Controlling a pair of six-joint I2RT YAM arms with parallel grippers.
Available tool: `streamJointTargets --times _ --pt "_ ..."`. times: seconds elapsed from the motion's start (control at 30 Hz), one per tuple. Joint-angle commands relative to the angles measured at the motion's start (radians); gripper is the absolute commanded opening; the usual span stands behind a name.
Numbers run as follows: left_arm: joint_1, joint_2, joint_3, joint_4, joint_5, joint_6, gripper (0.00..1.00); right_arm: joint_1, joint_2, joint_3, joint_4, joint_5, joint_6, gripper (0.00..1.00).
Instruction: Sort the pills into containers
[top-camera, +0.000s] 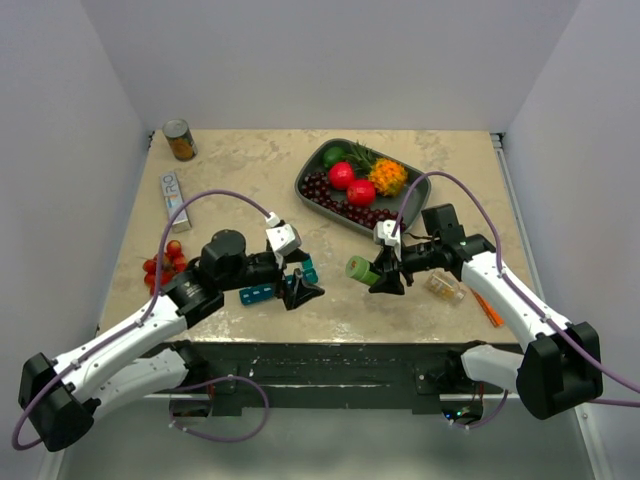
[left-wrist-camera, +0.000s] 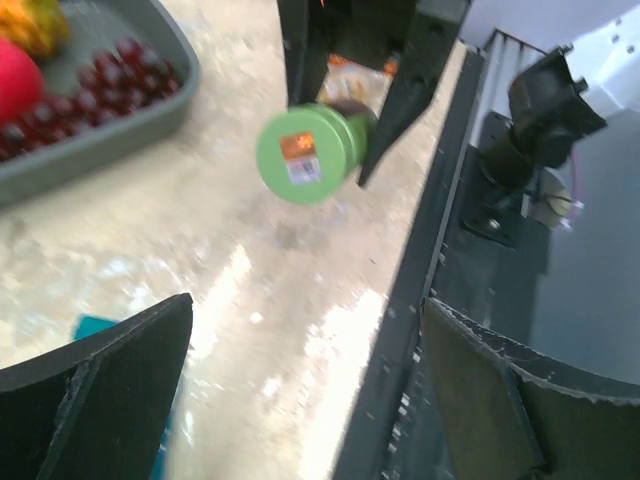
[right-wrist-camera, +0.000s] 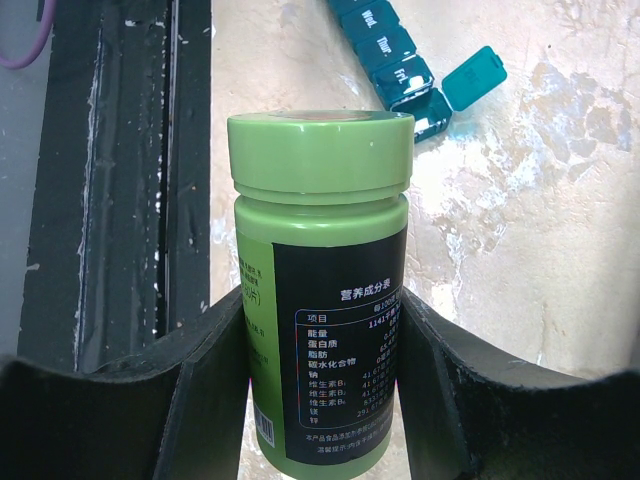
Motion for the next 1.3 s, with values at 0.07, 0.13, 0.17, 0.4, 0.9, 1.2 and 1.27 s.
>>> streamJointTargets --times 0.07,0.13,0.17,0.4,0.9,1.2,1.27 --pt "0.006 0.021 -0.057 0.342 0.06 0.224 1.0 -0.003 -0.018 0.018 -0.003 -0.057 -0.037 0.0" --pt "0.006 0.029 -0.119 0.472 0.143 0.264 1.0 -0.002 -0.017 0.018 -0.006 -0.062 -0.041 0.0" --pt "0.006 0.037 -0.134 0.506 0.158 0.264 1.0 -0.003 -0.017 0.018 -0.007 -0.063 -0.044 0.0" --pt "-0.003 0.219 -0.075 0.597 0.237 0.238 1.0 -0.003 -0.02 0.017 -0.016 -0.077 -0.056 0.0" --pt "-0.086 0.432 0.051 0.664 0.203 0.282 0.89 -0.002 -0.021 0.014 -0.016 -0.082 -0.058 0.0" --pt "-0.094 0.46 0.093 0.595 0.2 0.313 0.55 -0.003 -0.026 0.015 -0.016 -0.082 -0.058 0.0" --pt "-0.094 0.463 0.103 0.562 0.197 0.315 0.58 -0.003 -0.026 0.014 -0.016 -0.082 -0.058 0.0"
